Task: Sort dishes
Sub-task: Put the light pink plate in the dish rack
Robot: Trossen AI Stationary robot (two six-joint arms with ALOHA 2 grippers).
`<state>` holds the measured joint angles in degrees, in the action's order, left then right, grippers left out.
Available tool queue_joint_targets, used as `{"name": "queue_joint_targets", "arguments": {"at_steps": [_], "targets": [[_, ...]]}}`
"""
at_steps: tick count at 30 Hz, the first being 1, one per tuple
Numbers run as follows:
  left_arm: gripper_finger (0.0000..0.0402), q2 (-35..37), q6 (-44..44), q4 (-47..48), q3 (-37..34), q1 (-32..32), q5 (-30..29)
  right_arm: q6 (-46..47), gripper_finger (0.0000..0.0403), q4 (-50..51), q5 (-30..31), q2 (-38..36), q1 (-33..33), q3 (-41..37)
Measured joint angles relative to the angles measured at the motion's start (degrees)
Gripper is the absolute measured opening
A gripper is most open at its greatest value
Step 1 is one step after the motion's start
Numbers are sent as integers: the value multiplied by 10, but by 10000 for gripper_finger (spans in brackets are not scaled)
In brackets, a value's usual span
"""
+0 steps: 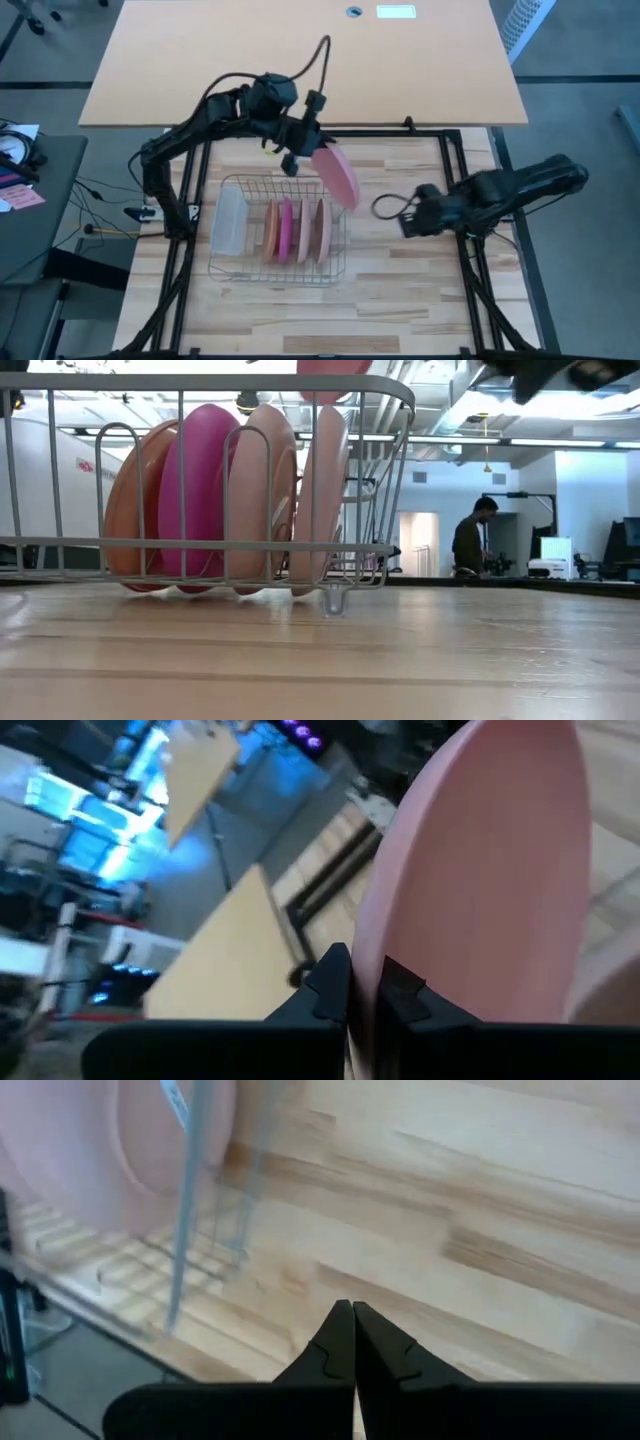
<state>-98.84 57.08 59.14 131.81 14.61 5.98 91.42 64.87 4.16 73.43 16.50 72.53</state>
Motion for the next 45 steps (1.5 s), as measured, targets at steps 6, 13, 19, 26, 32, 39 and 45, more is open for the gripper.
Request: {"name": "queue_joint_targets", "arguments": {"at_steps": [6,13,19,26,32,39,45], "targets": [[5,-31,6,-32,0,-23,16,15,1,87,1,-109,21,0],[5,-59,42,-31,0,-49,51,11,1,139,36,-196,25,0],[6,-71,105,-37,0,-82,88,1,1,157,80,-230,25,0],[6,-108,150,-27,-1,-94,87,-10,1,176,90,-232,25,0],[7,-119,211,-30,0,-96,88,-15,1,175,95,-232,25,0],[7,-119,242,-7,0,-98,108,-6,1,174,95,-231,25,0],[7,-136,265,13,0,-97,111,4,1,170,95,-231,25,0]]}}
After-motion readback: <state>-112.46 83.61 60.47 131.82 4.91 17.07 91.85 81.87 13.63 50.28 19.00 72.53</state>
